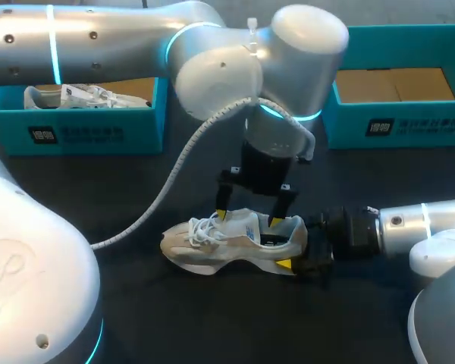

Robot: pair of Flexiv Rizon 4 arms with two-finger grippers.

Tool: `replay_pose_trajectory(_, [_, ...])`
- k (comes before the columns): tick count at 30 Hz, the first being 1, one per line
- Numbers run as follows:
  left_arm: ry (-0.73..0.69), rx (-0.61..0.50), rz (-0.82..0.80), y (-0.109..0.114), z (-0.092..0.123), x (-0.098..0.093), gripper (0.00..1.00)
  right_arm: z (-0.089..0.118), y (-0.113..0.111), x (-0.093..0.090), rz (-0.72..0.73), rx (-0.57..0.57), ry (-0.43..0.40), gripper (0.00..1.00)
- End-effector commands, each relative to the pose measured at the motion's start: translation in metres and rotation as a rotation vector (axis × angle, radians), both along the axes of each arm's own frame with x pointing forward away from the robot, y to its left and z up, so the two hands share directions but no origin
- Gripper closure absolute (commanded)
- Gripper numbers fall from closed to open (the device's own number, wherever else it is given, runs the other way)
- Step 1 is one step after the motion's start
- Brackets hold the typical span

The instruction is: Take the shoe out of the shoebox, open the shoe tongue, remove and reinsert the insole, then place the shoe into the shoebox

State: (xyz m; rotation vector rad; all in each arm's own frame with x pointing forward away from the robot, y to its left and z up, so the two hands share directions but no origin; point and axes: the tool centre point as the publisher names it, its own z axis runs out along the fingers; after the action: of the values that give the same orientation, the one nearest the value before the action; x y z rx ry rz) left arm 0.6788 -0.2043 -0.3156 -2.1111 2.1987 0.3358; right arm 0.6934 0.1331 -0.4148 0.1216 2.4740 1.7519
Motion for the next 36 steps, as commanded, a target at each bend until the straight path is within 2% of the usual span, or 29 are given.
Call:
replay_pose_trajectory(1, [0.006, 0.030, -0.004, -0.002, -0.009, -0.001, 0.00, 0.000, 0.002, 0.001, 0.000, -0.006, 0.001, 1.00])
replay_pose_trajectory(14, [0.010, 0.088, -0.007, 0.010, -0.026, -0.007, 0.00, 0.000, 0.002, 0.001, 0.000, -0.006, 0.001, 1.00])
replay_pose_trajectory(28, [-0.030, 0.113, -0.021, 0.029, -0.019, -0.016, 0.00, 0.000, 0.002, 0.001, 0.000, -0.006, 0.001, 1.00])
replay_pose_trajectory(36, [-0.036, 0.097, -0.009, 0.042, -0.015, -0.015, 0.00, 0.000, 0.002, 0.001, 0.000, -0.006, 0.001, 1.00])
